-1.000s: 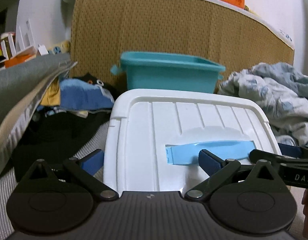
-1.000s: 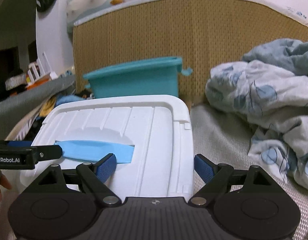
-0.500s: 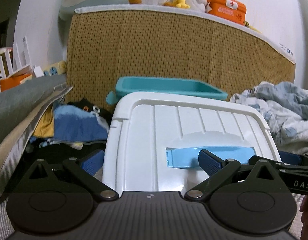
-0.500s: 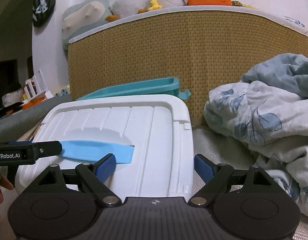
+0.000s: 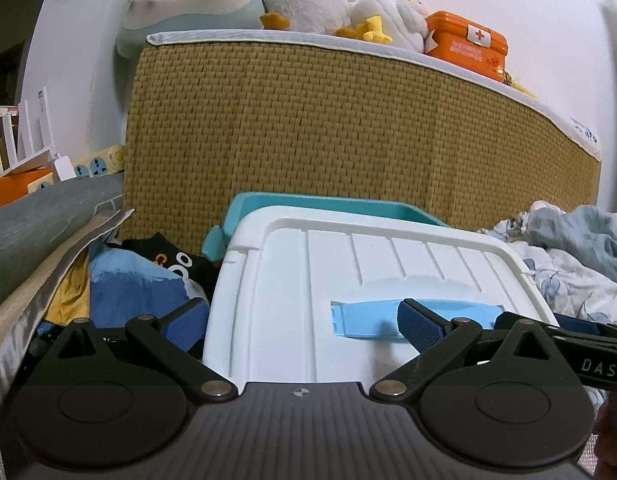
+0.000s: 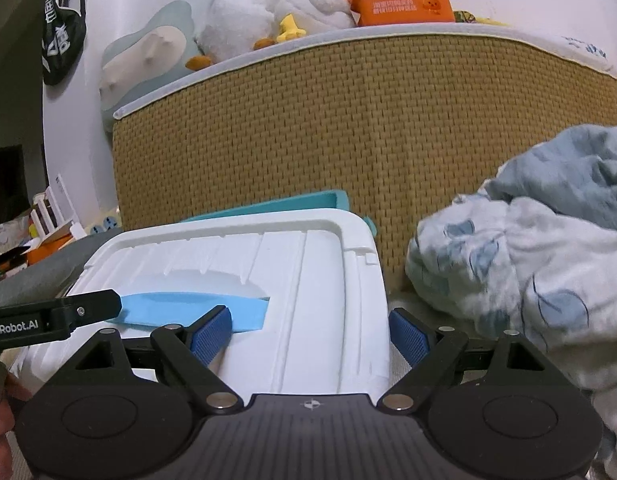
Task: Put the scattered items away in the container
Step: 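Lift the white lid with both grippers and carry it toward the bin, then lower the white lid onto the bin rim with both grippers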
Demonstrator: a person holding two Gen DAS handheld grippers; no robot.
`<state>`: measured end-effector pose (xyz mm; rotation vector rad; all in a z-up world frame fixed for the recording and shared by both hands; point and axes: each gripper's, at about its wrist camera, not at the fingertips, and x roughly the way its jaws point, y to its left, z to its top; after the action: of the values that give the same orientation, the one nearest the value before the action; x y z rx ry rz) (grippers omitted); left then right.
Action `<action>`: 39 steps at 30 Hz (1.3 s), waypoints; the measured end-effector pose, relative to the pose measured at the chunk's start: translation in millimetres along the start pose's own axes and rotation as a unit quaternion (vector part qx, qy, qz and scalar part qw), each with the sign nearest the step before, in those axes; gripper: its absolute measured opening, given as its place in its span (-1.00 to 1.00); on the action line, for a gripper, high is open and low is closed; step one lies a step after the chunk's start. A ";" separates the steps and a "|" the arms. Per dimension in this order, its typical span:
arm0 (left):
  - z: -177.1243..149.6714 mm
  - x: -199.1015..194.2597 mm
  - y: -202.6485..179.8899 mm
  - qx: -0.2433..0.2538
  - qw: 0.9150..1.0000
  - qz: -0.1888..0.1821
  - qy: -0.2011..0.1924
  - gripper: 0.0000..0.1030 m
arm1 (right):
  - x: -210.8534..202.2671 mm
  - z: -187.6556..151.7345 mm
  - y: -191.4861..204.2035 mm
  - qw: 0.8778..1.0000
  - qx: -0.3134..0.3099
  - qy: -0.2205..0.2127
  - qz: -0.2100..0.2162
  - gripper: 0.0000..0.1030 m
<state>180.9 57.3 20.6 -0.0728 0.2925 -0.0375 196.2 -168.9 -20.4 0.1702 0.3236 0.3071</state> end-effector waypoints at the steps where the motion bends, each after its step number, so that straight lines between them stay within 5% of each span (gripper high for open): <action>1: 1.4 3.0 0.5 0.001 1.000 -0.001 0.002 0.98 | 2.5 1.2 -1.0 1.000 0.001 0.001 0.000 0.71; 39: 76.1 124.1 15.1 0.029 0.996 0.008 0.086 0.98 | 121.8 88.9 7.5 0.998 -0.035 0.057 -0.004 0.71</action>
<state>322.1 71.5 56.6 -0.0105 0.4630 -0.0370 334.0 -132.8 29.4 0.0823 0.4261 0.3197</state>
